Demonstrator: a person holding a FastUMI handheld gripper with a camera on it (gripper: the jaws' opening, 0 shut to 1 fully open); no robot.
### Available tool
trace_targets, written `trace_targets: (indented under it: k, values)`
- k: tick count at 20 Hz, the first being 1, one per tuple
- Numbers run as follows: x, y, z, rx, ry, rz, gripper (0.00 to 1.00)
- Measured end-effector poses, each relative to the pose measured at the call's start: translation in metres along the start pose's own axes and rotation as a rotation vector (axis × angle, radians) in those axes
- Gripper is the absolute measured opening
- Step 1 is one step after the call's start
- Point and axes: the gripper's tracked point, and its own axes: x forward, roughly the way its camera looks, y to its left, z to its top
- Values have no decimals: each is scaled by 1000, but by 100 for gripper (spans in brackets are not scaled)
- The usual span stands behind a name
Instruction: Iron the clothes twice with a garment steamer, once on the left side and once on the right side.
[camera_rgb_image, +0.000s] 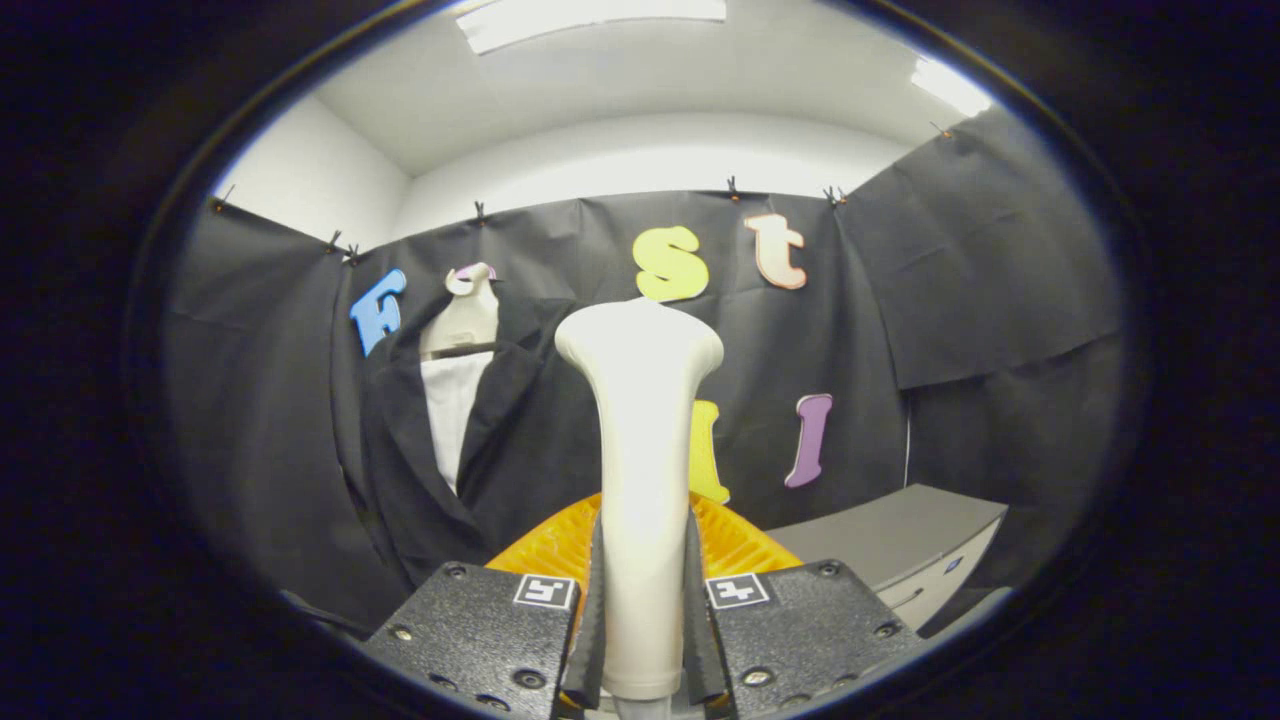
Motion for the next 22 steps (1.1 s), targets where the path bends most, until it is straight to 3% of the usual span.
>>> trace_targets:
  k: [7,12,22]
  values:
    - [40,63,33,-44,-114,44,34]
    - [69,80,45,-55,-145,46,35]
    - [80,88,-6,-91,-64,72,35]
